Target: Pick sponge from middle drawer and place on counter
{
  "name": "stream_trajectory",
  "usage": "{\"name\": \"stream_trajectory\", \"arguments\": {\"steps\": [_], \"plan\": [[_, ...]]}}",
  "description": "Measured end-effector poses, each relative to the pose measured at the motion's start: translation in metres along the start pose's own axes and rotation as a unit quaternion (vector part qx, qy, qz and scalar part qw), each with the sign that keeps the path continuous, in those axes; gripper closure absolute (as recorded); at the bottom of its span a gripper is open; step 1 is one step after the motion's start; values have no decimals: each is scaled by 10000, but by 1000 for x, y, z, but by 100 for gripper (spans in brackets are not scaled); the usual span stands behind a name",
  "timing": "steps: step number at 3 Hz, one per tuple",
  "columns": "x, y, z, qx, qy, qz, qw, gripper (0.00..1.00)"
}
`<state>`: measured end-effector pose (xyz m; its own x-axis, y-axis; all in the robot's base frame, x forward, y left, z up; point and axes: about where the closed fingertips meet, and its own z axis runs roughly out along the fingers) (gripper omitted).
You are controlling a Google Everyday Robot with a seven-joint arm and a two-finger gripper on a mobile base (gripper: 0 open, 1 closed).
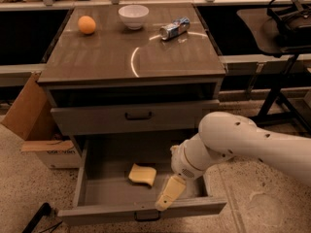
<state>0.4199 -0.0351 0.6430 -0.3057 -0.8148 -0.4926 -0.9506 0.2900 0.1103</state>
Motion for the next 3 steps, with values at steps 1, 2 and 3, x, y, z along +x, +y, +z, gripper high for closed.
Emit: {"name": "stream_trajectory", "arguments": {"steps": [1,2,3], "plan": [[0,0,0,0,0,0,10000,0],[2,-9,22,46,128,93,9999,0],[3,-27,65,134,273,189,9994,0]]}}
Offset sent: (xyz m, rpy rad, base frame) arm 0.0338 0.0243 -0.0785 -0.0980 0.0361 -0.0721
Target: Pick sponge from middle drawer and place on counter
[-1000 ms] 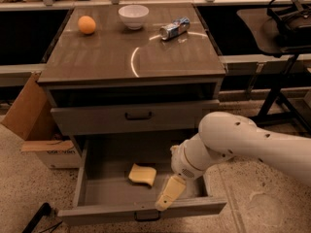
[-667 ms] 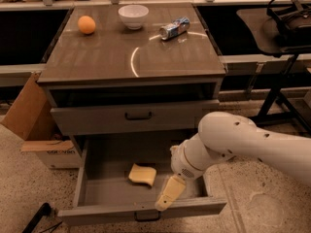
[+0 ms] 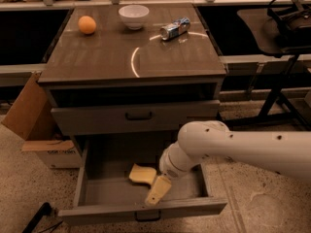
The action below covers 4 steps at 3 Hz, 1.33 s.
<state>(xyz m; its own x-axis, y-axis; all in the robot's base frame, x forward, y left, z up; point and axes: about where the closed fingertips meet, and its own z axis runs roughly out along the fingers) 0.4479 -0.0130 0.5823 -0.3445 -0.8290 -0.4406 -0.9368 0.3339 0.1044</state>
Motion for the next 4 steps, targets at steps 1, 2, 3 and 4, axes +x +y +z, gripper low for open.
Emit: {"name": "stream_trajectory", "arguments": {"steps": [1,2,3,4], "plan": [[-3,-16,41,48,-50,105,9999,0],[-9,-27,87,-100,-335,243,9991,0],[-9,-27,87,-100,-335,242,9991,0],[-14,-36,106,-116,-436,118,9989,0]]}}
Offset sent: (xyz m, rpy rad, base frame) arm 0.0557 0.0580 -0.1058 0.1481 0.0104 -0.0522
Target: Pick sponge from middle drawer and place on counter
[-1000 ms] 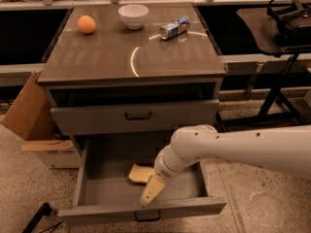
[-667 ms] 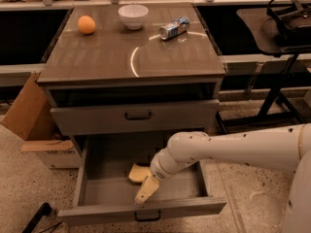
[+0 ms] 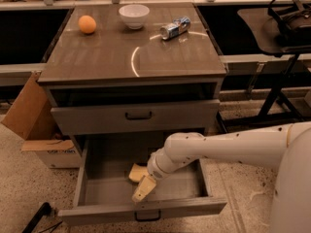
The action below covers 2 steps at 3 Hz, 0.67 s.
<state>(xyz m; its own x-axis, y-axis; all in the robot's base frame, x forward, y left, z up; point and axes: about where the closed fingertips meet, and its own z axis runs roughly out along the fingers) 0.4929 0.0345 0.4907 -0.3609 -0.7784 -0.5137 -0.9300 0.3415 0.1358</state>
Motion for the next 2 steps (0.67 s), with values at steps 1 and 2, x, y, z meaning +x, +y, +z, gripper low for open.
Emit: {"name": "stream_trajectory", "arguments": {"steps": [1,2], "plan": [[-5,-19,22,89,-227,-192,9995,0],[-5,-43,51,260,-400,-376,9982,0]]}}
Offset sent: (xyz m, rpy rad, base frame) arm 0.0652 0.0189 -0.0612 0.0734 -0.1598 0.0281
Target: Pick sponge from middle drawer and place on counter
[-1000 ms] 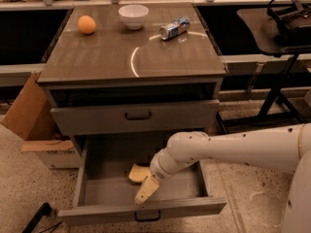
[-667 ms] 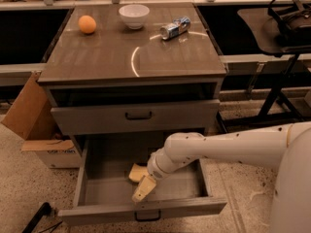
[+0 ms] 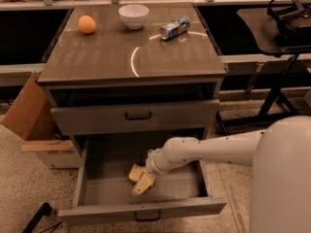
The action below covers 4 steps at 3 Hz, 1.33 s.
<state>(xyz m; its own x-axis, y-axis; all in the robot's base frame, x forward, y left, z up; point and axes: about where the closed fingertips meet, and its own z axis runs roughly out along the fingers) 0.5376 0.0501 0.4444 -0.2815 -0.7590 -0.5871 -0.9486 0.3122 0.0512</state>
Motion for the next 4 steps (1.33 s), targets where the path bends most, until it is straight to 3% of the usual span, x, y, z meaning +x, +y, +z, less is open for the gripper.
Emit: {"name": "stream_trajectory", "arguments": {"steps": [1,3,4], "plan": [[3,-9,21,64,34,-124,9999,0],[21,-20,67,222,551,-111,9982,0],[32,-23,78,264,695,19,9972,19]]}}
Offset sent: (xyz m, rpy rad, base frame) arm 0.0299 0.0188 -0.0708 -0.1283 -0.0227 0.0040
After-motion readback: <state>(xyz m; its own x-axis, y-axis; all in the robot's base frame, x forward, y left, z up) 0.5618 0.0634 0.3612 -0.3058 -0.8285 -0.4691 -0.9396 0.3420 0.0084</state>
